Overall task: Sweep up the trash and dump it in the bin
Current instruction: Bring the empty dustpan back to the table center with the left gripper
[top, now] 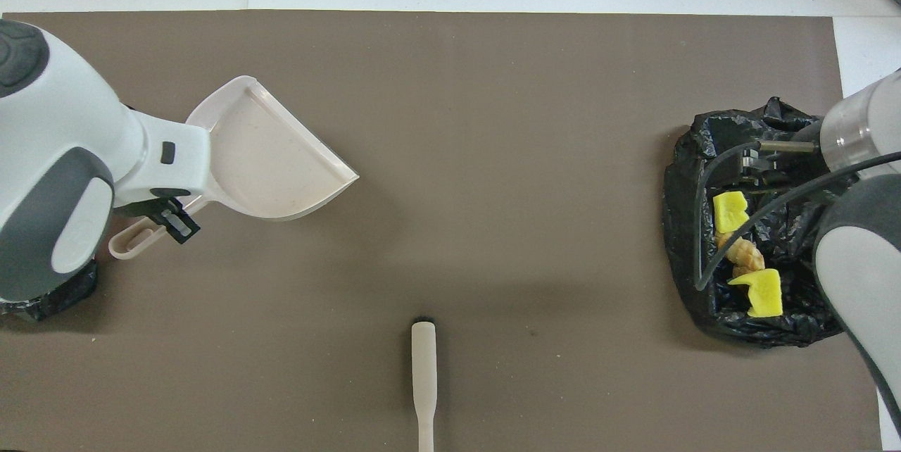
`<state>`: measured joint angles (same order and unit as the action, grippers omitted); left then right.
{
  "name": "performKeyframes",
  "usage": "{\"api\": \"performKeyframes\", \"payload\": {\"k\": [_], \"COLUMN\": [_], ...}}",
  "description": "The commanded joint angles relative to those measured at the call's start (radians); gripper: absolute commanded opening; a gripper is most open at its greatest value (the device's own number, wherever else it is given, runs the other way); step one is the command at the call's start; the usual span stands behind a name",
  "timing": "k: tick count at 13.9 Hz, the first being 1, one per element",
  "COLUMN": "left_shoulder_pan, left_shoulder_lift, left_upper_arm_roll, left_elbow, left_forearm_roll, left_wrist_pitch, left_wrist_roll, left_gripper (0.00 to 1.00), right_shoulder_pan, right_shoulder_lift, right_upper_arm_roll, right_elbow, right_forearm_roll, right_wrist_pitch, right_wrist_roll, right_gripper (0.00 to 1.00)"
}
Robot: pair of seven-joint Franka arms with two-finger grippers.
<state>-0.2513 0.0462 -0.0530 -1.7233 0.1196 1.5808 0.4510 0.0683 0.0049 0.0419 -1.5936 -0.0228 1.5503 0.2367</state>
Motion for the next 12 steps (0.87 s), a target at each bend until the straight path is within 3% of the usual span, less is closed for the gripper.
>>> {"api": "performKeyframes", "payload": {"k": [1,7,12], "left_shoulder_pan": [-0.068,-0.141,-0.246], "left_shoulder_lift": [-0.020,0.006,0.155], "left_upper_arm_roll": [0.019,0.018,0.018], "left_elbow": [-0.030,-0.052,-0.050], "left_forearm_roll": [-0.072,-0.192,-0.195], "left_wrist_pitch": [0.024,0.145,0.304], "left_wrist_roll": [-0.167,-0.452,-0.690], "left_gripper": [0.00,0.00,0.00], "right_shoulder_pan": [-0.007,-0.007,-0.007], "right_shoulder_lift": [0.000,0.000,0.000], "right_upper_arm_roll": [0.000,-0.002,-0.002], "right_elbow": [0.009,0.009,0.009], "right_forearm_roll": [0.001,0.000,0.000], "right_wrist_pitch": [-0.004,-0.006,-0.006], "right_wrist_roll": [-0.023,-0.025,-0.025], "right_gripper": [1.00,1.00,1.00]}}
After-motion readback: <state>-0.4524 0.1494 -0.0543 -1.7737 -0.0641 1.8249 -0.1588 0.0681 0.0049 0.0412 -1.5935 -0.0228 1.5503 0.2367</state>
